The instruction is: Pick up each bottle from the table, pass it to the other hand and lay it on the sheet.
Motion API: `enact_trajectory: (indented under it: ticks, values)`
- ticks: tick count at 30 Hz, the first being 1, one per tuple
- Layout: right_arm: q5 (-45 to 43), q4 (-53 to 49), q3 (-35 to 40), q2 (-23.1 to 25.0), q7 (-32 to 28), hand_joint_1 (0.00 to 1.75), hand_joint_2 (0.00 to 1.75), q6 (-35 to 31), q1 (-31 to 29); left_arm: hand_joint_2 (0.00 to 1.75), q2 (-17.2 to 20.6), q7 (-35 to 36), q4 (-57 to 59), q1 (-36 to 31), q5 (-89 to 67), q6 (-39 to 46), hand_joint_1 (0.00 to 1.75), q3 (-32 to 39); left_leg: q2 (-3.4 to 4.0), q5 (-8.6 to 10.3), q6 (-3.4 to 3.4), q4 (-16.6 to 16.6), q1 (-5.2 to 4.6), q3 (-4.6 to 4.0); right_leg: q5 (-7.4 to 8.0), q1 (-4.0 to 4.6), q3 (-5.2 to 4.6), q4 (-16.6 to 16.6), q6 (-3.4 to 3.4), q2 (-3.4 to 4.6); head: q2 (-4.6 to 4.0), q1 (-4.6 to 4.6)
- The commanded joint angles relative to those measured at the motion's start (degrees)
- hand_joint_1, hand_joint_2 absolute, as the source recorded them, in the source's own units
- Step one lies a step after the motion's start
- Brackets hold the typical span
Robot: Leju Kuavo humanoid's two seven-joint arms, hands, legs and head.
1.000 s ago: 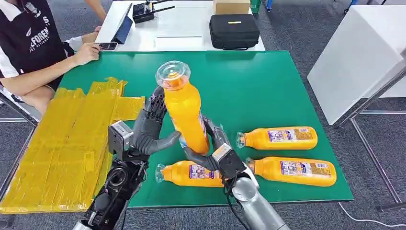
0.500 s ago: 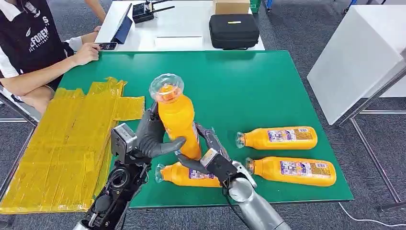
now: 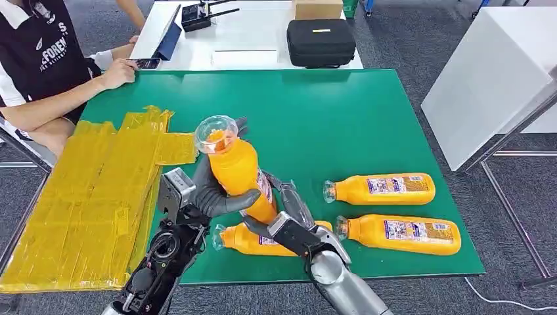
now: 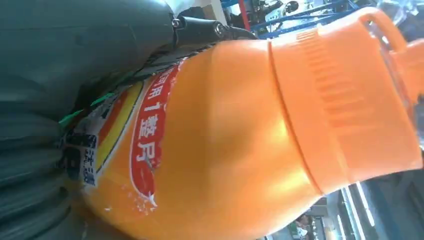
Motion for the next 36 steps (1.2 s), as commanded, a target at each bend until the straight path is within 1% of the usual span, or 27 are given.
enact_trajectory:
  ticks: [1, 2, 3, 5, 7, 8, 9, 10, 11, 12, 14, 15, 18, 19, 21, 22, 23, 24, 27, 28, 31, 32, 33, 34, 36]
  values:
    - [0.4, 0.7, 0.6, -0.4, 0.0, 1.75, 1.75, -0.3, -0.2, 1.75, 1.5, 0.5, 2.9, -2.0, 0.1, 0.1, 0.00, -2.5, -0.04, -0.20, -0.14, 0.0, 0.02, 0.44, -0.21, 0.05, 0.44, 0.0, -0.12, -0.17, 0.00, 0.00]
    - [0.5, 0.6, 0.6, -0.4, 0.0, 1.75, 1.75, -0.6, -0.1, 1.75, 1.4, 0.6, 3.1, -2.0, 0.0, 0.4, 0.00, -2.5, -0.04, -0.11, -0.10, 0.0, 0.03, 0.27, -0.12, 0.05, 0.28, 0.0, -0.09, -0.13, 0.00, 0.00]
    - [0.5, 0.5, 0.5, -0.4, 0.0, 1.75, 1.75, -0.7, 0.0, 1.75, 1.3, 0.6, 3.2, -2.0, -0.1, 0.7, 1.75, -2.4, -0.04, -0.20, -0.14, 0.0, 0.03, 0.43, -0.21, 0.05, 0.43, 0.0, -0.12, -0.16, 0.00, -0.02]
    - [0.6, -0.1, 0.4, -0.4, 0.1, 1.75, 1.75, -0.8, 0.1, 1.75, 1.0, 0.5, 3.2, -2.1, 0.1, 0.9, 1.75, -2.2, -0.03, -0.32, -0.20, 0.1, 0.03, 0.64, -0.32, 0.07, 0.63, 0.1, -0.16, -0.20, 0.00, 0.00]
    - [0.6, -0.5, 0.3, -0.5, 0.2, 1.75, 1.75, -0.9, 0.3, 1.75, 0.9, 0.4, 2.7, -2.2, 0.2, 1.0, 1.75, -1.9, -0.06, -0.12, -0.11, 0.0, 0.01, 0.28, -0.14, 0.03, 0.29, 0.0, -0.09, -0.15, 0.00, 0.00]
    - [0.7, -0.6, 0.2, -0.5, 0.2, 1.75, 1.75, -0.9, 0.3, 1.75, 0.9, 0.4, 2.6, -2.2, 0.1, 1.0, 1.75, -1.8, -0.06, -0.21, -0.15, 0.0, 0.02, 0.44, -0.23, 0.05, 0.44, 0.1, -0.13, -0.19, 0.00, 0.00]
    - [0.7, -0.7, 0.1, -0.5, 0.2, 1.75, 1.75, -0.9, 0.3, 1.75, 0.9, 0.4, 2.6, -2.2, 0.1, 1.0, 1.75, -1.7, -0.05, -0.11, -0.10, 0.0, 0.00, 0.26, -0.13, 0.02, 0.26, 0.0, -0.08, -0.14, 0.00, 0.00]
    - [0.7, -0.7, 0.1, -0.5, 0.2, 1.75, 1.75, -0.9, 0.3, 1.75, 0.9, 0.4, 2.6, -2.2, 0.1, 1.0, 1.75, -1.7, -0.03, -0.19, -0.14, 0.0, 0.03, 0.39, -0.19, 0.06, 0.39, 0.0, -0.12, -0.15, 0.00, 0.00]
    - [0.7, -0.7, 0.1, -0.5, 0.2, 1.75, 1.75, -0.9, 0.3, 1.75, 0.9, 0.4, 2.6, -2.2, 0.1, 1.0, 1.75, -1.7, -0.03, -0.13, -0.12, 0.0, 0.03, 0.28, -0.13, 0.05, 0.29, 0.0, -0.09, -0.12, 0.00, -0.02]
    - [0.7, -0.7, 0.1, -0.5, 0.2, 1.75, 1.75, -0.9, 0.3, 1.75, 0.9, 0.4, 2.6, -2.2, 0.1, 1.0, 1.75, -1.7, -0.03, -0.21, -0.15, 0.0, 0.03, 0.42, -0.21, 0.06, 0.42, 0.0, -0.12, -0.16, 0.00, 0.00]
    - [0.7, -0.7, 0.1, -0.5, 0.2, 1.75, 1.75, -0.9, 0.3, 1.75, 0.9, 0.4, 2.6, -2.2, 0.1, 1.0, 1.75, -1.7, -0.04, -0.07, -0.08, 0.0, 0.00, 0.18, -0.08, 0.02, 0.18, 0.0, -0.07, -0.11, 0.00, 0.00]
    - [0.7, -0.7, 0.1, -0.5, 0.2, 1.75, 1.75, -0.9, 0.3, 1.75, 0.9, 0.4, 2.6, -2.2, 0.1, 1.0, 1.75, -1.7, -0.04, -0.19, -0.14, 0.0, 0.02, 0.40, -0.20, 0.05, 0.39, 0.0, -0.12, -0.15, 0.00, 0.00]
    - [0.7, -0.7, 0.1, -0.5, 0.2, 1.75, 1.75, -0.9, 0.3, 1.75, 0.9, 0.4, 2.6, -2.2, 0.1, 1.0, 1.75, -1.7, -0.02, -0.05, -0.07, 0.0, 0.02, 0.12, -0.05, 0.03, 0.13, 0.0, -0.06, -0.08, 0.00, 0.00]
    - [0.7, -0.7, 0.1, -0.5, 0.2, 1.75, 1.75, -0.9, 0.3, 1.75, 0.9, 0.4, 2.6, -2.2, 0.1, 1.0, 1.75, -1.7, -0.03, -0.20, -0.14, 0.0, 0.03, 0.40, -0.20, 0.06, 0.40, 0.0, -0.12, -0.15, 0.00, 0.00]
    - [0.7, -0.7, 0.1, -0.5, 0.2, 1.75, 1.75, -0.9, 0.3, 1.75, 0.9, 0.4, 2.6, -2.2, 0.1, 1.0, 1.75, -1.7, -0.03, -0.07, -0.09, 0.0, 0.02, 0.18, -0.07, 0.04, 0.19, 0.0, -0.07, -0.09, 0.00, 0.00]
    - [0.7, -0.7, 0.1, -0.5, 0.2, 1.75, 1.75, -0.9, 0.3, 1.75, 0.9, 0.4, 2.6, -2.2, 0.1, 1.0, 1.75, -1.7, -0.02, -0.33, -0.21, 0.1, 0.04, 0.63, -0.33, 0.08, 0.62, 0.1, -0.17, -0.19, 0.00, 0.00]
    - [0.7, -0.7, 0.1, -0.5, 0.2, 1.75, 1.75, -0.9, 0.3, 1.75, 0.9, 0.4, 2.6, -2.2, 0.1, 1.0, 1.75, -1.7, -0.01, -0.13, -0.11, 0.0, 0.01, 0.29, -0.13, 0.03, 0.29, 0.0, -0.09, -0.11, 0.00, 0.00]
    - [0.7, -0.7, 0.1, -0.5, 0.2, 1.75, 1.75, -0.9, 0.3, 1.75, 0.9, 0.4, 2.6, -2.2, 0.1, 1.0, 1.75, -1.7, 0.00, -0.24, -0.16, 0.0, 0.03, 0.47, -0.23, 0.06, 0.47, 0.1, -0.13, -0.14, 0.00, 0.00]
    - [0.7, -0.7, 0.1, -0.5, 0.2, 1.75, 1.75, -0.9, 0.3, 1.75, 0.9, 0.4, 2.6, -2.2, 0.1, 1.0, 1.75, -1.7, -0.03, -0.07, -0.08, 0.0, 0.02, 0.18, -0.08, 0.03, 0.19, 0.0, -0.07, -0.10, 0.00, 0.00]
    - [0.7, -0.7, 0.1, -0.5, 0.2, 1.75, 1.75, -0.9, 0.3, 1.75, 0.9, 0.4, 2.6, -2.2, 0.1, 1.0, 1.75, -1.7, -0.04, -0.21, -0.15, 0.0, 0.02, 0.44, -0.22, 0.05, 0.43, 0.0, -0.12, -0.16, 0.00, 0.00]
    - [0.7, -0.7, 0.1, -0.5, 0.2, 1.75, 1.75, -0.9, 0.3, 1.75, 0.9, 0.4, 2.6, -2.2, 0.1, 1.0, 1.75, -1.7, -0.03, -0.05, -0.07, 0.0, 0.00, 0.16, -0.06, 0.02, 0.16, 0.0, -0.06, -0.09, 0.00, 0.00]
    - [0.7, -0.7, 0.1, -0.5, 0.2, 1.75, 1.75, -0.9, 0.3, 1.75, 0.9, 0.4, 2.6, -2.2, 0.1, 1.0, 1.75, -1.7, -0.03, -0.16, -0.12, 0.0, 0.02, 0.34, -0.16, 0.05, 0.34, 0.0, -0.11, -0.13, 0.00, 0.00]
    - [0.7, -0.6, 0.2, -0.5, 0.3, 1.75, 1.75, -0.9, 0.4, 1.75, 0.9, 0.4, 2.7, -2.2, 0.1, 1.0, 1.75, -1.6, -0.03, -0.11, -0.11, 0.0, 0.01, 0.26, -0.12, 0.03, 0.26, 0.0, -0.09, -0.12, 0.00, 0.00]
    - [0.8, -0.7, 0.1, -0.5, 0.3, 1.75, 1.75, -0.9, 0.4, 1.75, 0.9, 0.4, 2.7, -2.2, 0.1, 1.0, 1.75, -1.6, -0.03, -0.19, -0.14, 0.0, 0.03, 0.41, -0.20, 0.06, 0.41, 0.0, -0.12, -0.15, 0.00, 0.00]
    - [0.8, -0.7, 0.2, -0.5, 0.3, 1.75, 1.75, -1.0, 0.5, 1.75, 0.8, 0.5, 2.7, -2.1, 0.2, 1.0, 1.75, -1.5, -0.02, -0.10, -0.10, 0.0, 0.01, 0.24, -0.10, 0.03, 0.24, 0.0, -0.08, -0.10, 0.00, 0.00]
